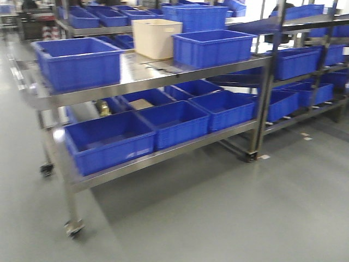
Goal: Pick red and yellow blocks into blue bin
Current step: 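Drive the base away from the table toward the blue bin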
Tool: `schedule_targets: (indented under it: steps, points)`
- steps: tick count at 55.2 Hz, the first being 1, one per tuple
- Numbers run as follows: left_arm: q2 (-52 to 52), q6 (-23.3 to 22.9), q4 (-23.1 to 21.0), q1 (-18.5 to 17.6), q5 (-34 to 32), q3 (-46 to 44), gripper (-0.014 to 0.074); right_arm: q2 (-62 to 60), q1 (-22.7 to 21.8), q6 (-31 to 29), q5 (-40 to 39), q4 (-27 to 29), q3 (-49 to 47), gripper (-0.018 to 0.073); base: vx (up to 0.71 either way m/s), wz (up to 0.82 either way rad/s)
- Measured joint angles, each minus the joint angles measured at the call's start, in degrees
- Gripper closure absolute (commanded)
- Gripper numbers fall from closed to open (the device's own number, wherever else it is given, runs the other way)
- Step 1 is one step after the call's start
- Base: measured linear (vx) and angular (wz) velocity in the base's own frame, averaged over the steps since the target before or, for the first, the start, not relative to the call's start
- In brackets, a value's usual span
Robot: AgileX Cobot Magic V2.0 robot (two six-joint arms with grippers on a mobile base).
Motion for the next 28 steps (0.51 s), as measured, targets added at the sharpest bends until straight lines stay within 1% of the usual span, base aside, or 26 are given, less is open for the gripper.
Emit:
schedule_targets:
  steps: [28]
  points:
    - [0.0,0.0,0.0,0.0,0.0,0.0,0.0597,0.0,0.0,0.0,0.0,0.0,0.0,0.0569,0.52,-0.5]
